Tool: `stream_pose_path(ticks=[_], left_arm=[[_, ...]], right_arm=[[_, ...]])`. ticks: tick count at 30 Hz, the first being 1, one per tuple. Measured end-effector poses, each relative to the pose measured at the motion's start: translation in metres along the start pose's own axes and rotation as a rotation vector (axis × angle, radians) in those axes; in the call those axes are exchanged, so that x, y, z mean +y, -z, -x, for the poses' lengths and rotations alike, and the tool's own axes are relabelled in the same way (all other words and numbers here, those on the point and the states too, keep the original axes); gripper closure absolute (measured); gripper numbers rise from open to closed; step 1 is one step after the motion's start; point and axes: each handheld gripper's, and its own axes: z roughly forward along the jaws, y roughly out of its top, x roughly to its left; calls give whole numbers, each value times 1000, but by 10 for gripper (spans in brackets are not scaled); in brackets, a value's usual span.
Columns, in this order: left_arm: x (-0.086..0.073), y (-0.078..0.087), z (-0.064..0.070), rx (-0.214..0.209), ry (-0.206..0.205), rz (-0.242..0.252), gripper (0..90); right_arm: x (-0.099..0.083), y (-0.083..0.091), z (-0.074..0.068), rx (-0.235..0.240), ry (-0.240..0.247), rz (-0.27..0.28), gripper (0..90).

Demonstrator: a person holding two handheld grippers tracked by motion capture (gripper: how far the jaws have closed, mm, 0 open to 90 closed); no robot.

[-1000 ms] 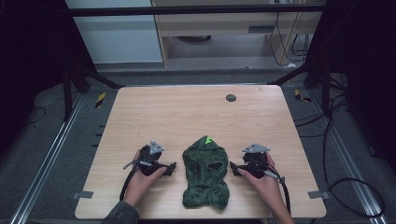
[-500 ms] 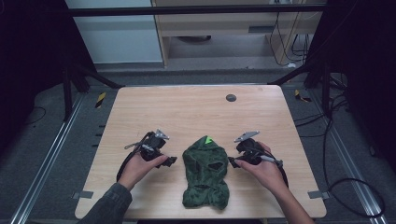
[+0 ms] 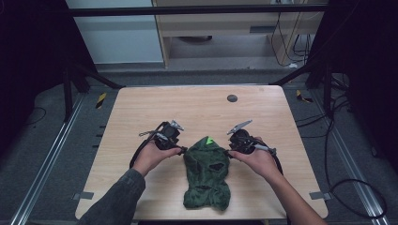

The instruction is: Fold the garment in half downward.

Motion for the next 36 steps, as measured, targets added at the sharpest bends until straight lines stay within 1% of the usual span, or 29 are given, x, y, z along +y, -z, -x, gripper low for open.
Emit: stream_pose_path(ticks=[2,5,8,9,11,13,16,18,20,24,25,28,29,30,31,33,34,36], left_arm=[[4,-3,1,-22,1,-10,465],[8,-9,1,-12,-8,-32,466],[9,-17,2,-31,-4,-54,449],[8,-20,3,-26,-11,-67,442],[7,-24,4,-25,-11,-78,433],[4,-27,5,-26,-12,-82,427],[1,-30,4,-31,-4,-83,414],[-1,-32,3,-35,2,-86,412],[-3,-33,2,-31,9,-86,391],[-4,-36,4,-35,9,-100,406],[-4,-37,4,-36,3,-105,406],[-4,-37,6,-40,1,-101,458],[-4,-37,7,-42,-2,-101,458],[-4,-37,7,-44,-5,-100,483],[-3,-37,8,-54,-6,-100,508],[-3,-37,10,-72,-9,-97,586],[-3,-37,11,-76,-12,-96,626],[-3,-37,12,-89,-16,-98,689]], right_arm=[[1,-3,1,7,-7,-8,578],[2,-8,2,19,-14,-15,583],[4,-11,2,20,-13,-17,583],[4,-11,3,21,-12,-16,583],[4,-13,4,20,-14,-22,586],[3,-16,4,21,-19,-36,586],[4,-18,3,29,-14,-36,574],[4,-20,1,38,-17,-39,547],[5,-23,-1,36,-9,-46,539],[6,-29,-1,29,-2,-63,542],[6,-31,-2,27,-5,-68,544],[6,-33,-4,25,7,-76,564],[6,-34,-5,25,14,-76,572],[6,-34,-6,22,14,-80,587],[7,-34,-6,24,23,-79,606],[8,-35,-7,31,31,-83,650],[8,-35,-8,35,26,-85,693],[9,-35,-9,49,43,-88,763]])
